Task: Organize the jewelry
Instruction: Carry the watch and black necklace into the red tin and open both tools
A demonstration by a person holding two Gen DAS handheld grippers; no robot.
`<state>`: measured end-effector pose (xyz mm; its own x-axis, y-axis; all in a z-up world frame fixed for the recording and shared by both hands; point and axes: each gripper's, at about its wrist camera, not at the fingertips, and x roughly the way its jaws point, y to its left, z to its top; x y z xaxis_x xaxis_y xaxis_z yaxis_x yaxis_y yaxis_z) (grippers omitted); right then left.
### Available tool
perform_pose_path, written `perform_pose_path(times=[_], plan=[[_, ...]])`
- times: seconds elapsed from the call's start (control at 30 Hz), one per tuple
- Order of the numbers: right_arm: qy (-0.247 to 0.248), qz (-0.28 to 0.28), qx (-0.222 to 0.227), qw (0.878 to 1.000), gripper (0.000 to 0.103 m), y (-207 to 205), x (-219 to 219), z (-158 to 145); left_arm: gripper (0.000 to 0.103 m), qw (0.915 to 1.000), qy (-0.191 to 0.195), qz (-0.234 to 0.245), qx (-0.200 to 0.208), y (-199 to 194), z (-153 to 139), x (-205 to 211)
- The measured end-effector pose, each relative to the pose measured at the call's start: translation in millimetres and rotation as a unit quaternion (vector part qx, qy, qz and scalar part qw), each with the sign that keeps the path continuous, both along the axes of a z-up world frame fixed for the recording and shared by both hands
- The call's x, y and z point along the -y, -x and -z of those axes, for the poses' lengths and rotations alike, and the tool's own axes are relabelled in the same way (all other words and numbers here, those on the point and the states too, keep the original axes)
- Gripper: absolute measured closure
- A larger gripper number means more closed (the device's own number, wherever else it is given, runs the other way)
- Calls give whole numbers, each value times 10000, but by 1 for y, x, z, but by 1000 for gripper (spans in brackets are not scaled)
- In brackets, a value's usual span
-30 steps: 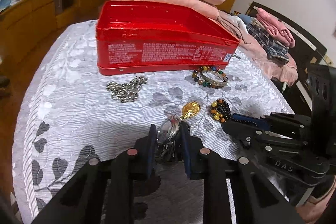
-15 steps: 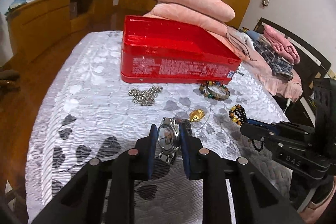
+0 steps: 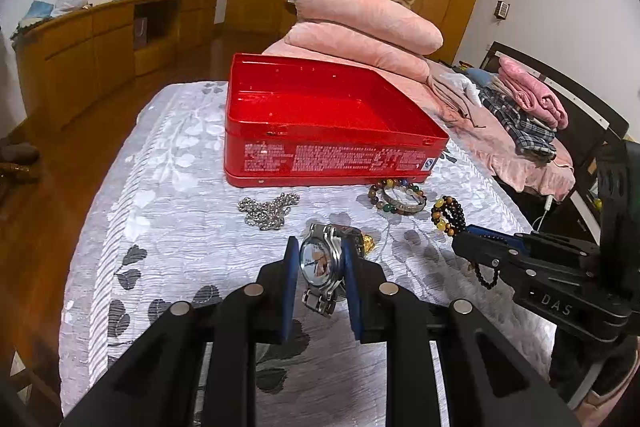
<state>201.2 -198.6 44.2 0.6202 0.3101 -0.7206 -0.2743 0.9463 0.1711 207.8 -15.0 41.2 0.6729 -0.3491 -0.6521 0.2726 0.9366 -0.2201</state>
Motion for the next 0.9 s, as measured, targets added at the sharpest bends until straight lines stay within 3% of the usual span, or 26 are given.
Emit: perform_pose_path(times=[0.4,0.9], plan=[[36,21,125,9999,89,-18,0,-13,81,10000,-31,-13,68,-18,-9,7],[-76,25,452,9989,89,-61,0,-49,81,9991,-27,-106,403,-69,-43,15]])
